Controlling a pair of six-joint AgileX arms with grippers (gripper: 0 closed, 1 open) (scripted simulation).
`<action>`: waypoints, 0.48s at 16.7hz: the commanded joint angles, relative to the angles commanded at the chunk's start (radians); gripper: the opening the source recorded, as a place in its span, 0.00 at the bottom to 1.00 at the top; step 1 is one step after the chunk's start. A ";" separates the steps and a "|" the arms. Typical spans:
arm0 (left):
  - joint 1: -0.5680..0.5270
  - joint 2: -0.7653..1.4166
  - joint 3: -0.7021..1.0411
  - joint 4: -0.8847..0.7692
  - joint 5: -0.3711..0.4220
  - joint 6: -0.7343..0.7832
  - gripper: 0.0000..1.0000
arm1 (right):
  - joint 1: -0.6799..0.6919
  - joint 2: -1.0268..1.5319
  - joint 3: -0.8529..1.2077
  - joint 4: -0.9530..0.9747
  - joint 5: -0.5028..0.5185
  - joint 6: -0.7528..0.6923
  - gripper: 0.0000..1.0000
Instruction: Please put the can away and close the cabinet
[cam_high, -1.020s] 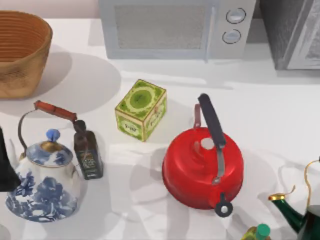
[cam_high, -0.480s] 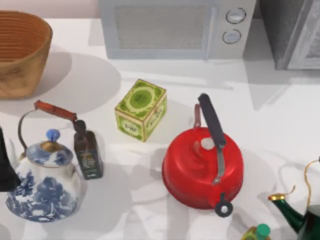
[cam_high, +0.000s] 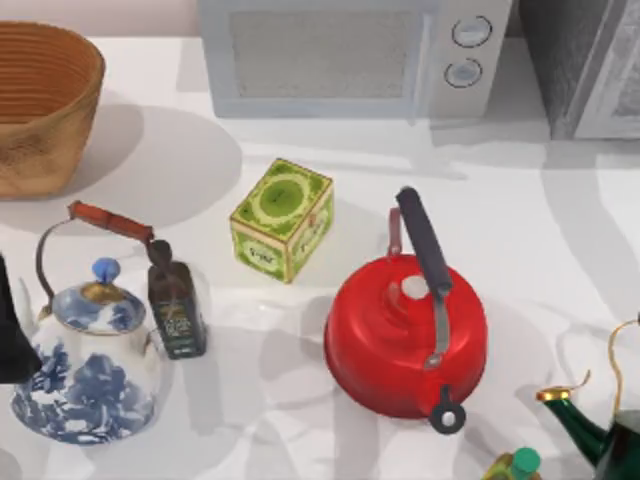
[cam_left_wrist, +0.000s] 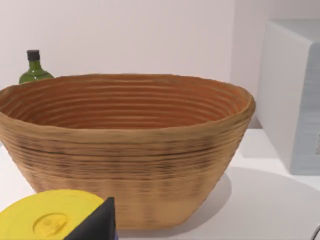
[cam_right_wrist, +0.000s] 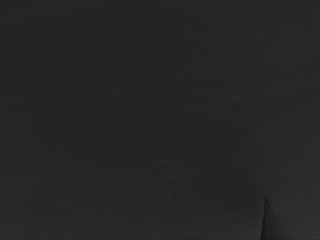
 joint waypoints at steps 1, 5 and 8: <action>0.000 0.000 0.000 0.000 0.000 0.000 1.00 | 0.042 -0.004 -0.005 -0.001 0.046 -0.004 1.00; 0.000 0.000 0.000 0.000 0.000 0.000 1.00 | 0.112 -0.014 -0.016 -0.003 0.127 -0.013 1.00; 0.000 0.000 0.000 0.000 0.000 0.000 1.00 | 0.112 -0.014 -0.016 -0.003 0.127 -0.013 1.00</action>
